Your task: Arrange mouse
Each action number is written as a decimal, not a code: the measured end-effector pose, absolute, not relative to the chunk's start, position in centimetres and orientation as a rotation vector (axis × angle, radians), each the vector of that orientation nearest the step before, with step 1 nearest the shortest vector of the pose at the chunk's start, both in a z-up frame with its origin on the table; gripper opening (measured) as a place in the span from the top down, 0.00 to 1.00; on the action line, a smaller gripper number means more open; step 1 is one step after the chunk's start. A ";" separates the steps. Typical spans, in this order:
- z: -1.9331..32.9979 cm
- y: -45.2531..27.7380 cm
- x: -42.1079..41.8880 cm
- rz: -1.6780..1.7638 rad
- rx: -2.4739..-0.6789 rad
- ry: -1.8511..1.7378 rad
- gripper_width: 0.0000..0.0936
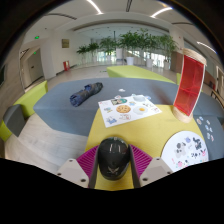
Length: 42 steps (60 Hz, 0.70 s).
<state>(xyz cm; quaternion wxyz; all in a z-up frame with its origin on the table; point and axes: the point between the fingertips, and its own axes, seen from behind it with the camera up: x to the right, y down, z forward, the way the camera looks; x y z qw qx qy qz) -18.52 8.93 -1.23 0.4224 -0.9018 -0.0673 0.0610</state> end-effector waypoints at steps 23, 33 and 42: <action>9.7 6.7 -0.3 -0.011 -2.092 -0.111 0.55; 0.1 4.9 3.6 -0.004 -2.250 -0.045 0.55; -1.3 4.8 4.2 0.062 -2.260 0.032 0.50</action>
